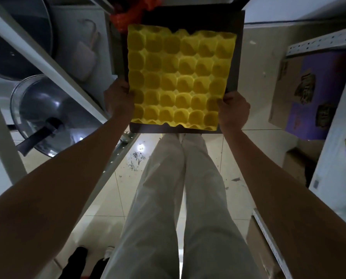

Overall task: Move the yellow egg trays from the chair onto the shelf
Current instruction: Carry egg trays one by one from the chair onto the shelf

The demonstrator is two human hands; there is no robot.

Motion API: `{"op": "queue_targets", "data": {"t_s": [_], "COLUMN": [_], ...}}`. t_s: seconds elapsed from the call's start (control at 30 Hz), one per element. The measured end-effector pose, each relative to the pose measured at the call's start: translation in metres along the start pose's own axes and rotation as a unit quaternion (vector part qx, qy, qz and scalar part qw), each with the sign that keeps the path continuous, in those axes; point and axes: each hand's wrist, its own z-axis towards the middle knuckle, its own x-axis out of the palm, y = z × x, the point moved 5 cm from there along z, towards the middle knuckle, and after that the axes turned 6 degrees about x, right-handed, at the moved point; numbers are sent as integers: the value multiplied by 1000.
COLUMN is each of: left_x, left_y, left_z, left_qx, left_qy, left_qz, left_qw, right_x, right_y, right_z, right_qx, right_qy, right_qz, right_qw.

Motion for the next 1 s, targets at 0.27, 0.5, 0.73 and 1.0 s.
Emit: {"op": "queue_targets", "data": {"t_s": [0.27,0.5,0.73,1.0], "left_x": [-2,-21,-72,-100], "left_y": [-2,-5,-30,-133], "left_z": [-5,-23,-66,-166], "left_qx": [3,-9,15,212], "left_qy": [-5,-25,-49,14], "left_qz": [-16,-70,-113,54], "left_qw": [1000,997,992,976], "right_x": [-12,-31,-88,-206], "right_y": [11,20,6,-102], "right_z": [10,10,-28,-140], "right_qx": [-54,-146,-126,-8], "right_qy": [4,41,52,-38], "right_qz": [-98,-40,67,176], "right_qw": [994,988,988,984]}}
